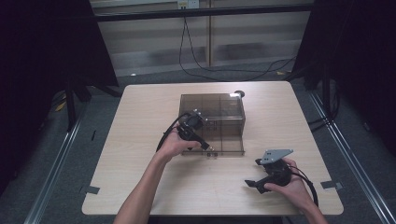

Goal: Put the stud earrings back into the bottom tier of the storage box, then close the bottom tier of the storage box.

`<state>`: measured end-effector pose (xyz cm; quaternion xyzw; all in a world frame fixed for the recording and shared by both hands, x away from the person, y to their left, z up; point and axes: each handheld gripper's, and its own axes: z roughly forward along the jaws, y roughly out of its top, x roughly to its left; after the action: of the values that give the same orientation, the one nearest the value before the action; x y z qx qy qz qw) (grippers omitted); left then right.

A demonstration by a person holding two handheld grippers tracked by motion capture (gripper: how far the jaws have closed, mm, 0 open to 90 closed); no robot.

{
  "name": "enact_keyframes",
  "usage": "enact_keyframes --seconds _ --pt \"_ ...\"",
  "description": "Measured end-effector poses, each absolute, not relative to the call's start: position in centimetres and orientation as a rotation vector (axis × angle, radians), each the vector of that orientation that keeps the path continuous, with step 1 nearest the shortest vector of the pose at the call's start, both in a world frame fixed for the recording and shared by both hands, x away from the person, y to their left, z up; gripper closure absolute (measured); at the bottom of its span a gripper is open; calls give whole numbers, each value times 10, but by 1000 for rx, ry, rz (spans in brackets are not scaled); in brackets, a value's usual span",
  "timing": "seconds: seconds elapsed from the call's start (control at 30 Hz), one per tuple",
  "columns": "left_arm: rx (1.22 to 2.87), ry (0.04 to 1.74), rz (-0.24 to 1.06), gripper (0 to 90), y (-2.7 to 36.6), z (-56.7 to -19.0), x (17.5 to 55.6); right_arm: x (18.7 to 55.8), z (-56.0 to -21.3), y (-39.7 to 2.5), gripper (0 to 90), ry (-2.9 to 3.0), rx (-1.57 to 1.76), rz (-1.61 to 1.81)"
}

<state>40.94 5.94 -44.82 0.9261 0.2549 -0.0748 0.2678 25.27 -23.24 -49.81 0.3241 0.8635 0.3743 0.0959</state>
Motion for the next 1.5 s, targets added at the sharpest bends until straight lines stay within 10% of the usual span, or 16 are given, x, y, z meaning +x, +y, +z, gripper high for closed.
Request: enact_keyframes --seconds 0.27,0.83,1.5 --pt "2416 718 -157 335 75 -439 398 253 -499 -228 138 2575 951 1119" --pt "2375 736 -51 91 119 -437 378 253 -497 -226 147 2563 967 1122" --pt "2269 852 39 59 165 -453 339 252 -495 -221 197 2515 993 1160"
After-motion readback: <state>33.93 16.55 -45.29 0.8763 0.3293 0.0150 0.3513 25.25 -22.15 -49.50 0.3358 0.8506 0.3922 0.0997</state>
